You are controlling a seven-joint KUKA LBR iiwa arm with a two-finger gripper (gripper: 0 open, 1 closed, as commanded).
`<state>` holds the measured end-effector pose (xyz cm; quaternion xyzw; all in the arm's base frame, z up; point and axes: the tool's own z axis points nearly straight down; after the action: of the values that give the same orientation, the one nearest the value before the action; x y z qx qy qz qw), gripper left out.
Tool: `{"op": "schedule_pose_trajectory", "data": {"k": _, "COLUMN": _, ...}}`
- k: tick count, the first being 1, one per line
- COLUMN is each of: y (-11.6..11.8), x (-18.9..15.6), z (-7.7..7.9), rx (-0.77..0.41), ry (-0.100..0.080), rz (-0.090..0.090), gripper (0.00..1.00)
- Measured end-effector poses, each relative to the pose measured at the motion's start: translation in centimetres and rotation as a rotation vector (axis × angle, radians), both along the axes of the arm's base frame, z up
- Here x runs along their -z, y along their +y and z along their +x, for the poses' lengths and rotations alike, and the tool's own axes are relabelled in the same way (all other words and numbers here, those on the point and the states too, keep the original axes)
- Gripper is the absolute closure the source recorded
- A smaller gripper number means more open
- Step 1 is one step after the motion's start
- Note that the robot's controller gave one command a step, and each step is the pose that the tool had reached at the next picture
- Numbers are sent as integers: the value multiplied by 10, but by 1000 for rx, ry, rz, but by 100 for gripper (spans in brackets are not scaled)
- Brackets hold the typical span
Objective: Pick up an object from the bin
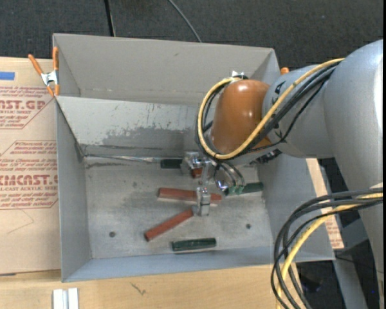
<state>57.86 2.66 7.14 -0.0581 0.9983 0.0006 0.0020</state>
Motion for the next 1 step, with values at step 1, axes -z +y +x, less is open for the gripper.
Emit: {"op": "schedule_pose_trajectory", "data": {"k": 1, "y": 0, "x": 0, "z": 0, "rx": 17, "ry": 3, "rz": 0, "gripper": 100}}
